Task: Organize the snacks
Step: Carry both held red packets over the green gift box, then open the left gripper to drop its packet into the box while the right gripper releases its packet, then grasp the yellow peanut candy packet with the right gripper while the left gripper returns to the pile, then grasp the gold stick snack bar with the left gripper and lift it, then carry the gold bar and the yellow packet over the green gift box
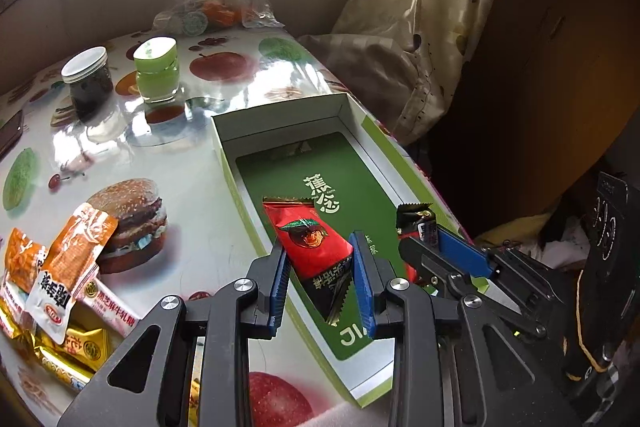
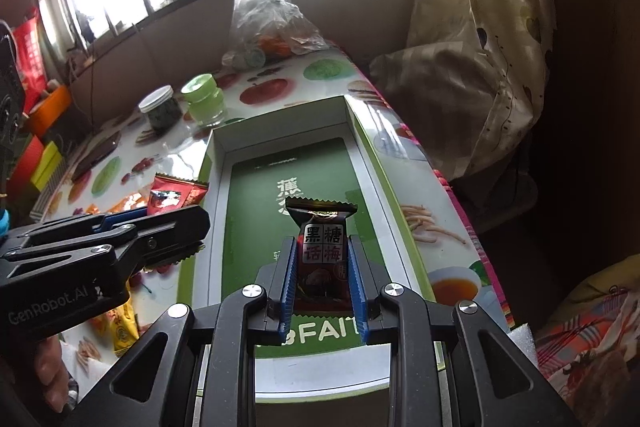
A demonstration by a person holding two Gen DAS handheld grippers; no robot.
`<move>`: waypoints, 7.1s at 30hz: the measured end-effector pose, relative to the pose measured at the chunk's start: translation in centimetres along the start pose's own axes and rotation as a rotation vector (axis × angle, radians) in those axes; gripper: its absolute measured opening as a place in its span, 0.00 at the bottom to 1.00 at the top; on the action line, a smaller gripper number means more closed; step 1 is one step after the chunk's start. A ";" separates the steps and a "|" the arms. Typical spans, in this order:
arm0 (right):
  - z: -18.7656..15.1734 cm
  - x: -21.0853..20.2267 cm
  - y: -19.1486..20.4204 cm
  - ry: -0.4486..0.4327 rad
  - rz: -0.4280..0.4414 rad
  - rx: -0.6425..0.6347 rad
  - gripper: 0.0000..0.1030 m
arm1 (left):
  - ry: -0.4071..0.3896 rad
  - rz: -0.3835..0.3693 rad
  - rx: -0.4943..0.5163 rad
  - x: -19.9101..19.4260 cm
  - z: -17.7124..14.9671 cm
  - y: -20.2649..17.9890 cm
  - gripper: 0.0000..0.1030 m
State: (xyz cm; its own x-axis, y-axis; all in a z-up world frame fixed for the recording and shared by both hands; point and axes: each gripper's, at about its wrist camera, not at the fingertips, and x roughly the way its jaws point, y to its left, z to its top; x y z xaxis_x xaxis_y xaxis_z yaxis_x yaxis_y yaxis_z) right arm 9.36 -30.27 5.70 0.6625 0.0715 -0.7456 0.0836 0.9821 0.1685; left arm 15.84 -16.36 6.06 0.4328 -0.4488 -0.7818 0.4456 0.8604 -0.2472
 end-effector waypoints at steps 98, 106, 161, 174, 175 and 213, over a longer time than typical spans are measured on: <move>-5.2 2.4 18.8 0.141 0.176 -0.454 0.28 | -0.025 0.219 -0.345 -11.0 -13.0 19.2 0.39; -6.1 3.1 19.0 0.195 0.224 -0.412 0.22 | -0.027 0.190 -0.381 -11.2 -13.4 19.6 0.39; -5.4 0.8 19.8 0.107 0.363 -0.379 0.19 | -0.024 0.300 -0.386 -10.2 -10.4 18.8 0.25; -3.7 -0.9 17.5 0.050 0.340 -0.291 0.19 | -0.061 0.286 -0.324 -11.4 -9.6 17.0 0.24; -3.6 -1.0 17.3 0.048 0.338 -0.284 0.19 | -0.063 0.283 -0.321 -11.5 -9.4 16.9 0.24; 1.2 -1.2 4.7 -0.020 0.123 -0.069 0.19 | -0.081 0.011 -0.141 -6.6 0.8 6.1 0.24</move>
State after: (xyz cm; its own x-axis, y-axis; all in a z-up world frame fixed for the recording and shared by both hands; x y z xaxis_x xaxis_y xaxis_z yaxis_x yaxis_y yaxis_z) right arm 9.85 -25.89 8.11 0.6792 0.1889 -0.7092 -0.0497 0.9759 0.2123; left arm 16.26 -8.36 10.19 0.5017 -0.4524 -0.7373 0.3283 0.8881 -0.3216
